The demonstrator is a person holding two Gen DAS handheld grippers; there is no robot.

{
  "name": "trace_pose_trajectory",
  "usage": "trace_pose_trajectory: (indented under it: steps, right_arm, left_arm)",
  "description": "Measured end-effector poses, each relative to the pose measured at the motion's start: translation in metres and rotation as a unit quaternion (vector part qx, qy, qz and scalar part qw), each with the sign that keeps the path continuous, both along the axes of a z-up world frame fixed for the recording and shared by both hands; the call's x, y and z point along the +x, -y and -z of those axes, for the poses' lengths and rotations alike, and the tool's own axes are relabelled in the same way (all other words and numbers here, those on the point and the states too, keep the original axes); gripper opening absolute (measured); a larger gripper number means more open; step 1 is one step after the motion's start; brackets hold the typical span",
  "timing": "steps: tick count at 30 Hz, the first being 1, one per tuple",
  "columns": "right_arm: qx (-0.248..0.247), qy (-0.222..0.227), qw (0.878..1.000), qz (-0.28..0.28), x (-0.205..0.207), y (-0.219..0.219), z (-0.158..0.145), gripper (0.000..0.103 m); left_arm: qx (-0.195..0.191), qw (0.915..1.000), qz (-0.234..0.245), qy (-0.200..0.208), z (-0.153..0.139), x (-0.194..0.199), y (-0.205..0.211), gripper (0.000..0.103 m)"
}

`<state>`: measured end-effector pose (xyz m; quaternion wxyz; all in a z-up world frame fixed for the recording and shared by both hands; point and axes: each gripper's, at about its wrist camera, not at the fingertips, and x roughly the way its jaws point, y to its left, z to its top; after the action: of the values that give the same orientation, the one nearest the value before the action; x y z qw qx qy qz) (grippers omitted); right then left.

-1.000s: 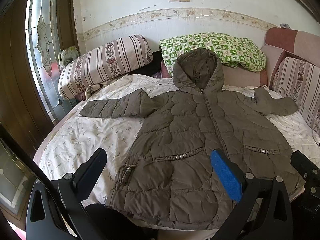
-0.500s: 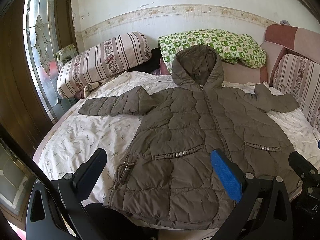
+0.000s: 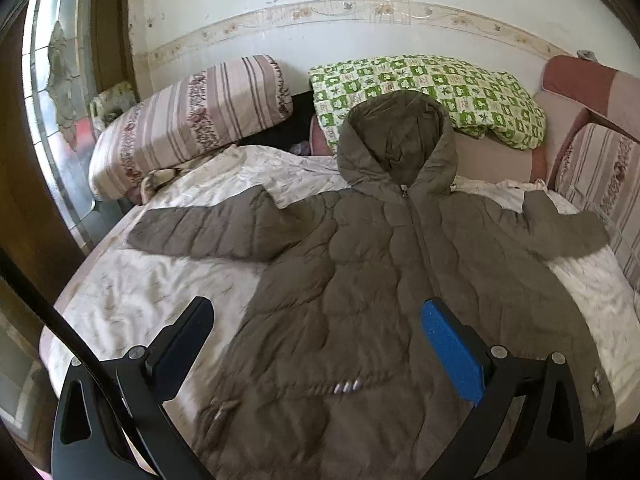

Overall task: Fold large clothes
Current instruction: 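Move the right gripper along the jacket sleeve toward its cuff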

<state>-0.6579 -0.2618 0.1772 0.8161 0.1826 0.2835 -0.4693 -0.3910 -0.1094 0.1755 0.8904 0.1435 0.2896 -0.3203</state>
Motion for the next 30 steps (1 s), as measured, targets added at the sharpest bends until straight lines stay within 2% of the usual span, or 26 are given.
trace_pose_trajectory:
  steps: [4, 8, 11, 13, 17, 20, 23, 30]
  right_arm:
    - [0.012, 0.002, 1.000, 0.014, -0.009, 0.020, -0.002, 0.103]
    - [0.036, 0.001, 0.999, 0.008, -0.007, 0.039, 0.000, 0.103]
    - [0.047, -0.001, 0.999, -0.004, 0.001, 0.057, 0.000, 0.103]
    - [0.063, 0.011, 0.998, -0.019, 0.009, 0.072, -0.004, 0.103]
    - [0.087, 0.032, 0.995, -0.031, 0.021, 0.110, -0.014, 0.103]
    - [0.113, 0.042, 0.993, -0.016, 0.024, 0.147, -0.016, 0.103]
    - [0.140, 0.060, 0.988, 0.010, 0.017, 0.179, -0.015, 0.103]
    - [0.137, 0.068, 0.987, 0.047, 0.006, 0.221, -0.018, 0.103]
  left_arm:
    - [0.006, 1.0000, -0.002, 0.002, 0.007, 0.017, 0.043, 0.103]
    - [0.027, 0.9993, 0.019, -0.015, 0.039, 0.030, 0.078, 0.103]
    - [0.042, 0.9988, 0.024, 0.003, 0.058, 0.036, 0.090, 0.103]
    - [0.049, 0.9985, 0.022, 0.014, 0.060, 0.043, 0.096, 0.103]
    - [0.027, 0.9994, -0.006, 0.019, 0.054, 0.068, 0.108, 0.103]
    - [0.030, 0.9993, -0.021, 0.009, 0.062, 0.084, 0.115, 0.103]
    - [0.055, 0.9982, -0.023, -0.005, 0.074, 0.096, 0.119, 0.103]
    - [0.059, 0.9981, -0.018, 0.000, 0.075, 0.094, 0.118, 0.103]
